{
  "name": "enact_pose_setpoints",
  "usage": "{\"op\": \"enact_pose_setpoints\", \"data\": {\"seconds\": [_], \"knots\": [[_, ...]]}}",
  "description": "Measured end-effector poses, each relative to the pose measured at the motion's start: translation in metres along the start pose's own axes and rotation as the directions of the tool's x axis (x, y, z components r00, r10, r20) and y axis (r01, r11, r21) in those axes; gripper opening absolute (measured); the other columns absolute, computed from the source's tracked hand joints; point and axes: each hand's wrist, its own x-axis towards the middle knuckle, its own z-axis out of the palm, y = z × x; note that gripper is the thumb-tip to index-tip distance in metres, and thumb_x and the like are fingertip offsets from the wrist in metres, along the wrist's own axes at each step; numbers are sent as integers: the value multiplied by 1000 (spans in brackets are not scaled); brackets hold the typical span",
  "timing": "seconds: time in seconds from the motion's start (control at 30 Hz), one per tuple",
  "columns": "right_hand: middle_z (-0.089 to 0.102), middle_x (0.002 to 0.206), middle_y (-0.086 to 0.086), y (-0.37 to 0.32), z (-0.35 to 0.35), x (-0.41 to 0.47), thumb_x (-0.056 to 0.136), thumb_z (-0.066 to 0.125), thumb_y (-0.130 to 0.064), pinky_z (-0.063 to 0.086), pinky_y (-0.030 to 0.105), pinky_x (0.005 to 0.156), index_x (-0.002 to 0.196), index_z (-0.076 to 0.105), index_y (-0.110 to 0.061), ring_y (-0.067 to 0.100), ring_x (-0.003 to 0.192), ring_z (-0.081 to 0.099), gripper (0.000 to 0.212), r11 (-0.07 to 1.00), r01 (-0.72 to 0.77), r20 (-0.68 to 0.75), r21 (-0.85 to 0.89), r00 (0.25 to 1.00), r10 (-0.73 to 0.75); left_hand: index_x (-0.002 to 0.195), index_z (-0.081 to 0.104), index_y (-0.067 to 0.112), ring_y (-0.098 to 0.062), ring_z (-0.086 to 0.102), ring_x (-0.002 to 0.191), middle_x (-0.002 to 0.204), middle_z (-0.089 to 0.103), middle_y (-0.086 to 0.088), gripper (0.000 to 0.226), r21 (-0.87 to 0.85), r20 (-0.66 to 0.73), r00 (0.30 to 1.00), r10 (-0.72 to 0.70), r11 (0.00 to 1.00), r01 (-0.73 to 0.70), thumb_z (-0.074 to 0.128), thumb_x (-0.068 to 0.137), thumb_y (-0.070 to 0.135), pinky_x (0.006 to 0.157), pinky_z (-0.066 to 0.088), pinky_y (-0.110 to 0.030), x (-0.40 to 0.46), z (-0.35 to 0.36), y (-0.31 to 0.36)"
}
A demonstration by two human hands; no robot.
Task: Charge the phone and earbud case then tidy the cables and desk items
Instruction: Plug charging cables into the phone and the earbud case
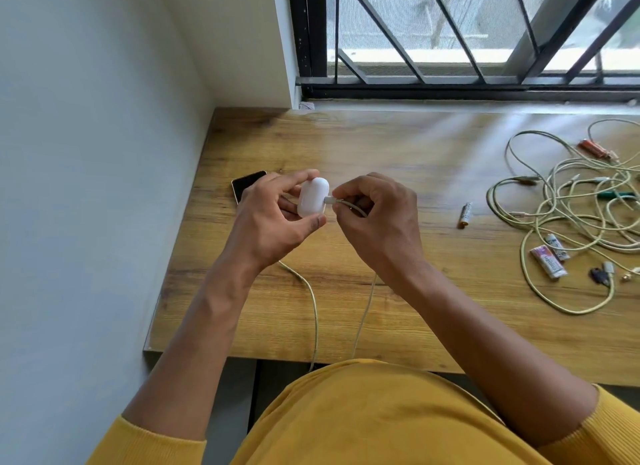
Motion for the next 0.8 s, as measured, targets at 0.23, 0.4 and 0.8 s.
{"op": "enact_pose_setpoints", "data": {"seconds": [0.23,0.4,0.8], "knots": [[72,83,-3,12,5,4,85,78,-7,53,25,66,98,78,-13,9,72,64,14,998,-66,53,21,997,64,141,65,43,-7,72,97,116,62,7,75,14,-15,999,-35,999,35,94,77,19,81,63,-23,15,7,-7],[70,113,-4,25,4,1,85,80,-14,59,38,81,116,74,-18,12,95,68,32,994,-107,96,-7,990,107,144,63,43,-10,66,101,113,58,9,71,167,-21,998,-56,984,59,85,81,16,88,62,-33,38,14,-24],[69,108,-7,47,2,-6,85,77,-16,51,33,86,110,75,-26,13,105,61,27,984,-166,127,-64,977,173,144,65,35,-31,50,131,134,60,-3,65,411,87,981,-173,903,123,66,88,0,109,43,-39,72,48,-58]]}}
